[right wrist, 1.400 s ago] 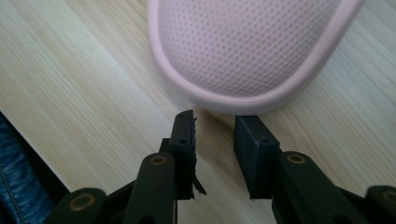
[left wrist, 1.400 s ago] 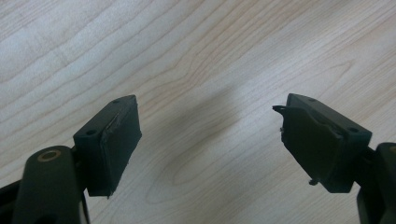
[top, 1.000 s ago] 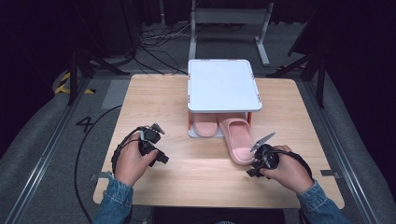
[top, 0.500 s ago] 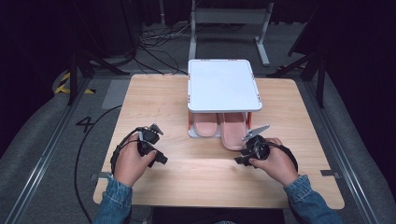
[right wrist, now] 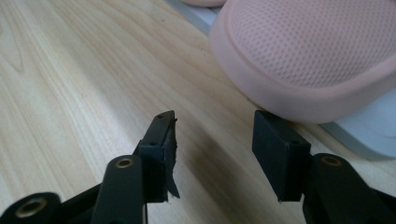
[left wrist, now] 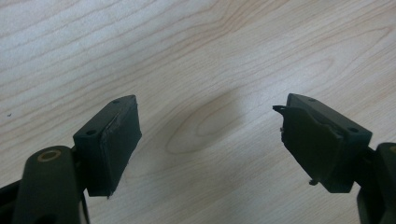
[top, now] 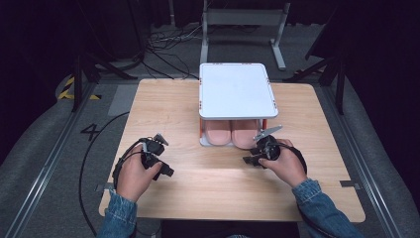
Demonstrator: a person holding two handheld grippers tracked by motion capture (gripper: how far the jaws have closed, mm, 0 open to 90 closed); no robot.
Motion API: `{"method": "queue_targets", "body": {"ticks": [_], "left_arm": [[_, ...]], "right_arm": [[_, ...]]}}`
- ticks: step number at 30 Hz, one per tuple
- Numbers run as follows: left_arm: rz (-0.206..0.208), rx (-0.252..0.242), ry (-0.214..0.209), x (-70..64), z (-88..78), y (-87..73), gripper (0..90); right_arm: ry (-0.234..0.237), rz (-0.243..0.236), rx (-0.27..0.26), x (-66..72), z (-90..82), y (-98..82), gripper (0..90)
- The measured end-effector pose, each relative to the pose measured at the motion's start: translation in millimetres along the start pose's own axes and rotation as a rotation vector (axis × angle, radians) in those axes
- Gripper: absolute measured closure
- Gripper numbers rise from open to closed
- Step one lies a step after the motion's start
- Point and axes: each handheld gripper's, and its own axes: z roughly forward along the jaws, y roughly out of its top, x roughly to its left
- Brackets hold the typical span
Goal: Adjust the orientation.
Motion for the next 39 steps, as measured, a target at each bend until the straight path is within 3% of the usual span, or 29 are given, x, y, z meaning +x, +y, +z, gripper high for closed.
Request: {"method": "queue_targets", "body": {"ticks": [7, 9, 17, 33, 39], "left_arm": [[-0.015, -0.001, 0.000, 3.3, -1.3, -6.1, 20.2], [-0.014, -0.003, 0.005, 4.1, -2.1, -6.1, 20.2], [-0.009, -0.009, -0.002, 1.9, -1.9, -3.0, 20.2], [0.022, -0.014, -0.009, -2.6, -1.2, 6.5, 20.0], [0.027, -0.015, -0.015, -4.3, -0.5, 6.5, 20.0]], "right_arm": [[-0.011, 0.004, -0.024, -11.7, 6.6, 7.1, 49.3], [0.008, 0.018, -0.022, -14.5, 7.1, 7.8, 49.6], [-0.001, 0.001, -0.025, -10.3, 1.3, 6.6, 41.1], [-0.092, -0.006, -0.105, -19.0, -82.6, -5.6, 33.1], [-0.126, 0.014, -0.124, -27.8, -102.4, -14.6, 31.9]]}}
